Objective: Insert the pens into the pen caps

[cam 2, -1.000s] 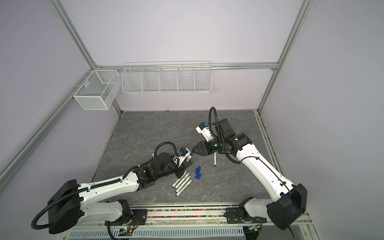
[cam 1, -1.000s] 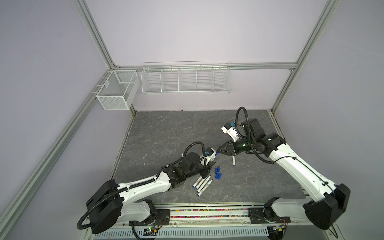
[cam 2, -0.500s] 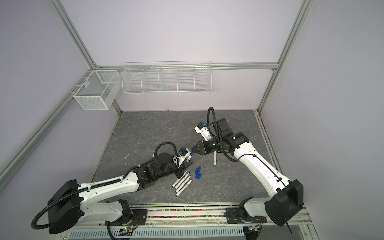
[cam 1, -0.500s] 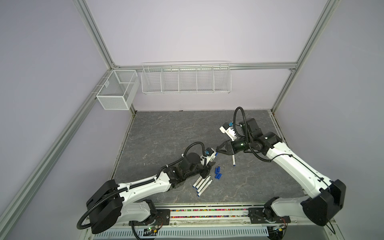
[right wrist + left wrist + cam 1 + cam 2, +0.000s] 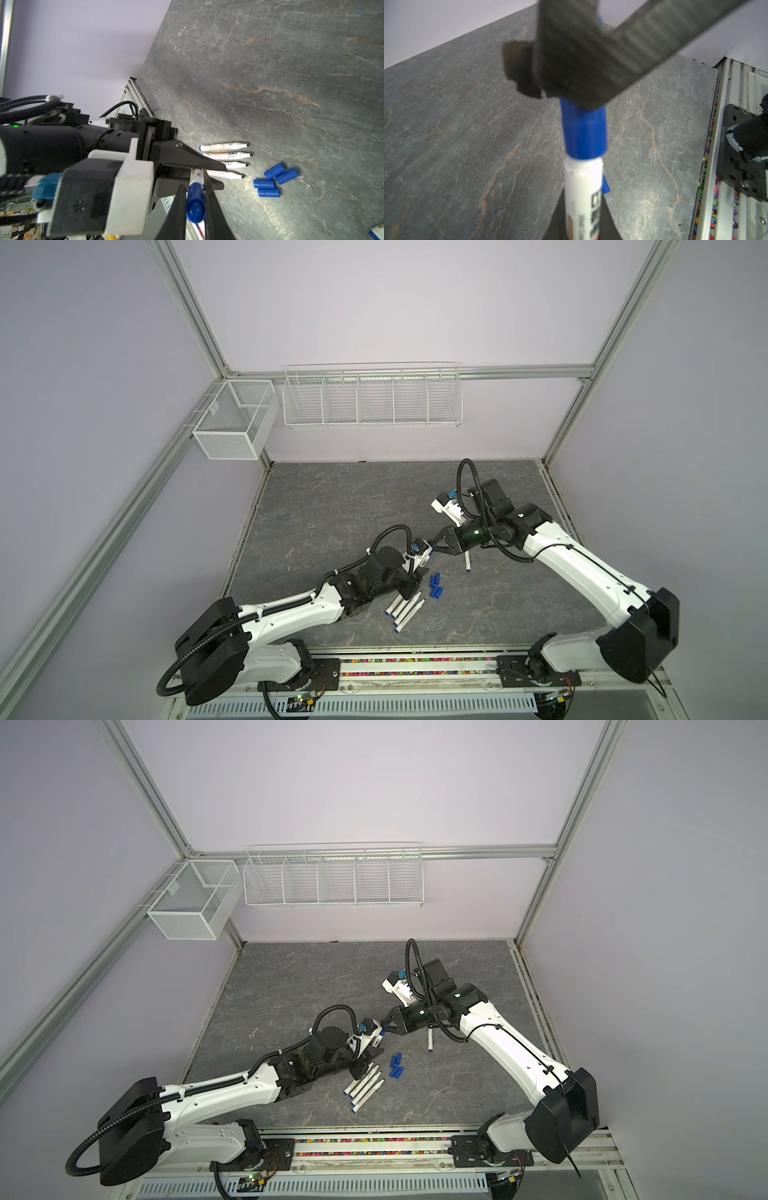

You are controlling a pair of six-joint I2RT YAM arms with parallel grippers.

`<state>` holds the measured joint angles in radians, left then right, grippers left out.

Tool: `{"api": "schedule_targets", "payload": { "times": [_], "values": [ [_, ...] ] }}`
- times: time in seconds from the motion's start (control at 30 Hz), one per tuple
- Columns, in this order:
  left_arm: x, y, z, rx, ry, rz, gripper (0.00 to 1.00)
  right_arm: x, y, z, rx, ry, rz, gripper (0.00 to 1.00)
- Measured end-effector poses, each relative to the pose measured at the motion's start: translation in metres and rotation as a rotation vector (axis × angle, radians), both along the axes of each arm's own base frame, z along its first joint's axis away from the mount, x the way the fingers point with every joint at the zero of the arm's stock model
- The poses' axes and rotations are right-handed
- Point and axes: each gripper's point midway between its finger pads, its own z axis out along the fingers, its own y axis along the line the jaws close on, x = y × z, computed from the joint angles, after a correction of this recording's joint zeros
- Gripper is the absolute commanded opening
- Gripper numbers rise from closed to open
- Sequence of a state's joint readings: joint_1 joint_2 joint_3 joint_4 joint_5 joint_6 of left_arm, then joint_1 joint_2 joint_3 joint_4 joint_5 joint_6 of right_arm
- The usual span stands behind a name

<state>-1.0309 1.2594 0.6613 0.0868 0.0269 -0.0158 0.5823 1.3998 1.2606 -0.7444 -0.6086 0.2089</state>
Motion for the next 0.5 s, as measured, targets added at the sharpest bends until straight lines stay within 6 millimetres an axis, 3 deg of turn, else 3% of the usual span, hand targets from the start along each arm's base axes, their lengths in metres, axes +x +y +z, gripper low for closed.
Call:
{"api": "schedule_targets", "payload": {
  "times": [0.33, 0.5],
  "values": [
    [-0.006, 0.001, -0.009, -0.021, 0.05, 0.006, 0.0, -0.007, 0.001, -0.016, 0.008, 0.048, -0.003, 0.11],
    [-0.006, -0.002, -0.005, -0.053, 0.059, 0.008, 0.0, -0.006, 0.001, -0.013, 0.048, 0.049, -0.014, 0.1]
  ]
}}
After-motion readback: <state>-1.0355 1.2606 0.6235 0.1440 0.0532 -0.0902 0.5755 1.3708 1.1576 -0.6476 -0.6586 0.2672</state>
